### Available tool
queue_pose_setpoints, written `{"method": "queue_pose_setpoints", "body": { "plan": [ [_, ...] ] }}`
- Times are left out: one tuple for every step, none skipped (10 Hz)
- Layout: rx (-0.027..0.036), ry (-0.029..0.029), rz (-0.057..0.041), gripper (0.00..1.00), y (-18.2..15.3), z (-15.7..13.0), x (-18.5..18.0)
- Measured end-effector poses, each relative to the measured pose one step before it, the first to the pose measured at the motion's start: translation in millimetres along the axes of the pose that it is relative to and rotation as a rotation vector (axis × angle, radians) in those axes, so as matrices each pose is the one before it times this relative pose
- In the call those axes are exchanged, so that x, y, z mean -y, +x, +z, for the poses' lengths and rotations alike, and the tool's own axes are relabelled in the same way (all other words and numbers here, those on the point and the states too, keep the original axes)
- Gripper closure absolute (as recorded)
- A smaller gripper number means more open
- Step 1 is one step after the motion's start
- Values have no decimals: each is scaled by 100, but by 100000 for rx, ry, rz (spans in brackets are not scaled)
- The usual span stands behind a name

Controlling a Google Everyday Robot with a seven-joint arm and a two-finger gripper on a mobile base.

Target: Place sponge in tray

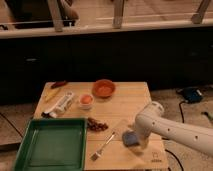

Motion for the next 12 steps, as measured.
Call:
{"method": "queue_pose_setpoints", "body": {
  "plan": [
    [362, 84, -8, 26, 21, 8, -138],
    [383, 74, -147, 26, 9, 34, -121],
    [704, 210, -639, 26, -95, 44, -22],
    [258, 239, -156, 28, -21, -31, 44],
    [389, 56, -86, 31, 41, 5, -88],
    [549, 166, -32, 31, 38, 17, -99],
    [262, 98, -171, 31, 17, -10, -29],
    [375, 62, -303, 31, -57, 30, 10],
    [568, 324, -135, 31, -9, 22, -46],
    [243, 237, 222, 31, 39, 4, -75],
    [312, 289, 421, 33, 56, 30, -119],
    [446, 154, 199, 39, -32, 212, -126]
  ]
}}
